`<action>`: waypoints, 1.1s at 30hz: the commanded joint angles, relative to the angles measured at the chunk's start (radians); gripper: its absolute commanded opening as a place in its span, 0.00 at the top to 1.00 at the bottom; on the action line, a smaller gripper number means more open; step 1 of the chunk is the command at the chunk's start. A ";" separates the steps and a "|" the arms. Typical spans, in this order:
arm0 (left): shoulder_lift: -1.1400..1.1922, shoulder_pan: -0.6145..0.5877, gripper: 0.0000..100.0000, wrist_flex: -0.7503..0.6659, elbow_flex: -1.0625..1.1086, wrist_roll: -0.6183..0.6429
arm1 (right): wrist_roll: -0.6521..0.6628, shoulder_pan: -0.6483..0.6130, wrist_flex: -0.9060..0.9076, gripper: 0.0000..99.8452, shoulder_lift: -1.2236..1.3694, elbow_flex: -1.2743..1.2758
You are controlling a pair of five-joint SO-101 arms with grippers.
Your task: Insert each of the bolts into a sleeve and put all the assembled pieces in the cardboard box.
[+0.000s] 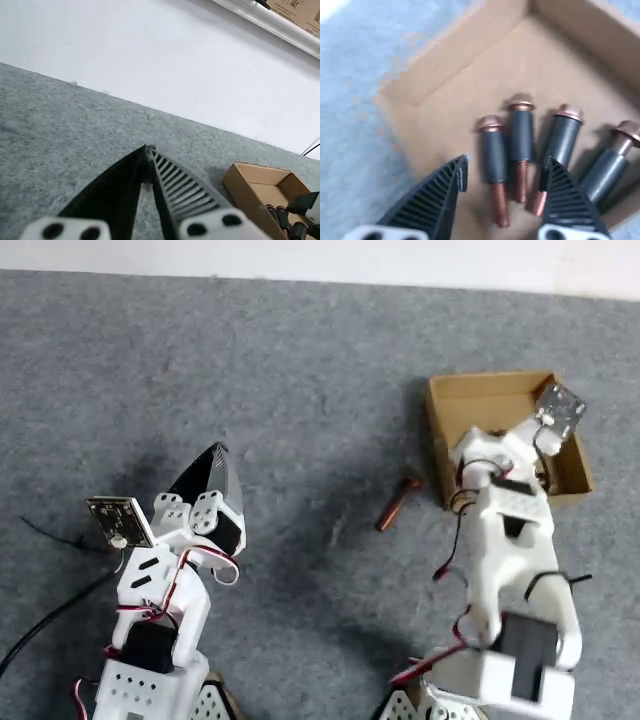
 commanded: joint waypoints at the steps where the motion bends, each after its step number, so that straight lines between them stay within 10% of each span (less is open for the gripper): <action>1: -0.002 -0.033 0.99 -0.023 0.021 -0.005 | -0.003 -0.079 0.007 0.79 -0.189 0.088; 7: -0.004 -0.291 0.99 -0.104 0.019 -0.005 | 0.018 -0.282 0.007 0.79 -0.461 0.295; 15: -0.004 -0.521 0.99 -0.118 0.016 -0.003 | 0.377 -0.694 0.012 0.79 -0.618 0.421; 22: -0.004 -0.759 0.99 -0.055 0.015 -0.002 | 0.290 -0.998 0.110 0.79 -0.593 0.302; 33: -0.002 -0.932 0.99 0.009 0.019 0.000 | 0.091 -1.102 0.157 0.79 -0.025 -0.088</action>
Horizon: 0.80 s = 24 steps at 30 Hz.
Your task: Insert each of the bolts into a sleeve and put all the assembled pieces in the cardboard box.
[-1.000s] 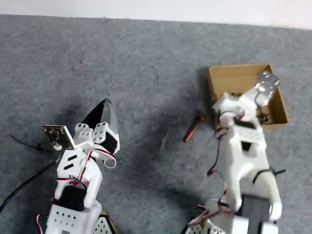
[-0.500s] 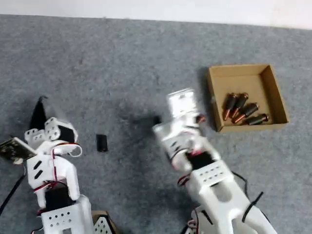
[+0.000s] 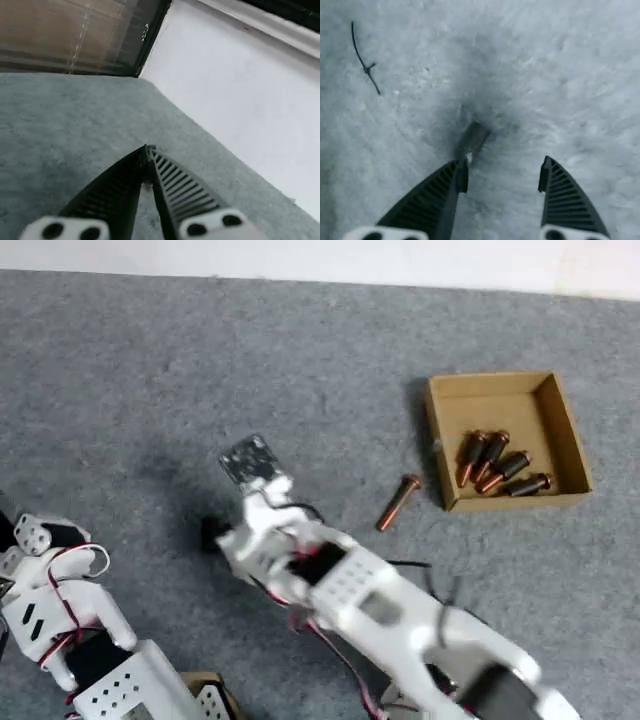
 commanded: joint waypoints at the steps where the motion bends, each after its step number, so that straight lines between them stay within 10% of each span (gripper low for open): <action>1: -0.001 -0.013 0.99 0.015 0.019 -0.002 | -0.071 -0.038 0.004 0.79 0.182 -0.183; 12: 0.005 -0.012 0.99 0.017 0.019 -0.002 | -0.368 -0.105 0.321 0.87 0.489 -0.680; 24: 0.005 0.015 0.99 0.029 0.021 -0.002 | -0.367 -0.036 0.429 0.87 0.705 -0.822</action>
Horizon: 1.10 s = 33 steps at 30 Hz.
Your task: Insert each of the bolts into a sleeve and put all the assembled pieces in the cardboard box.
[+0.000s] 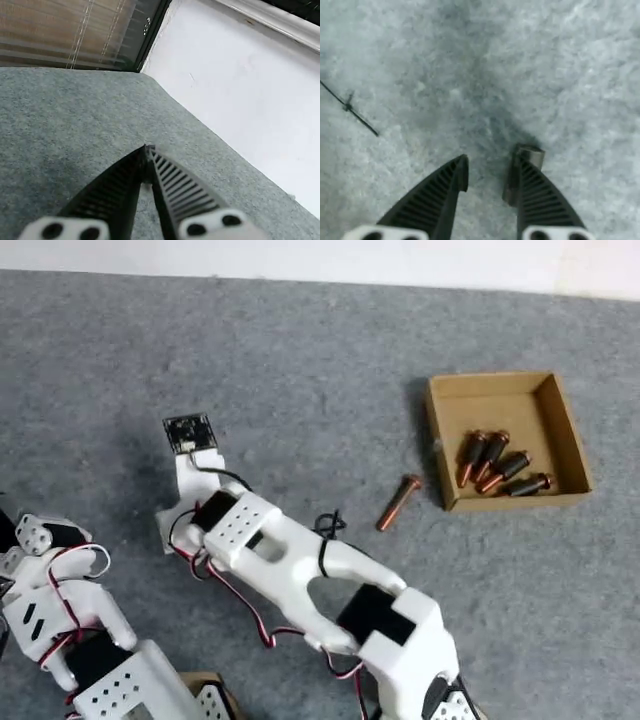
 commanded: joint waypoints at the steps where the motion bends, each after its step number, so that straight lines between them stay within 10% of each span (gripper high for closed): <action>1: 0.005 0.024 0.99 0.023 0.021 -0.003 | -0.005 0.047 0.027 0.87 0.008 -0.038; 33: 0.005 0.036 0.99 0.025 0.021 -0.005 | -0.011 0.051 0.068 0.87 0.016 -0.028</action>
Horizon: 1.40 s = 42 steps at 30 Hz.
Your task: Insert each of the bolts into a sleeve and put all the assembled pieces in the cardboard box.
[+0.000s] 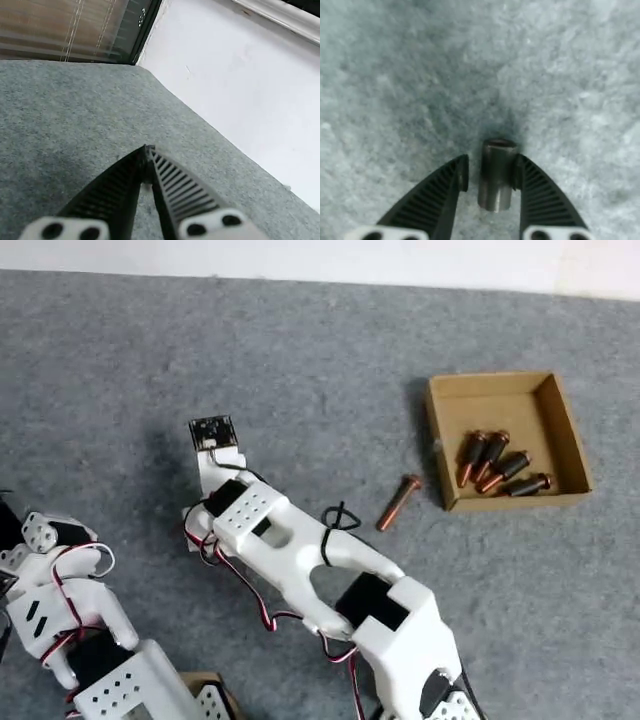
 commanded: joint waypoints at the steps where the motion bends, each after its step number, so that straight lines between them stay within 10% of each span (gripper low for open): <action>1: 0.005 0.010 0.99 0.003 0.021 -0.005 | -0.011 0.004 -0.031 0.87 -0.018 -0.012; 42: 0.005 0.015 0.99 0.005 0.021 -0.005 | -0.012 -0.030 0.048 0.99 0.122 -0.045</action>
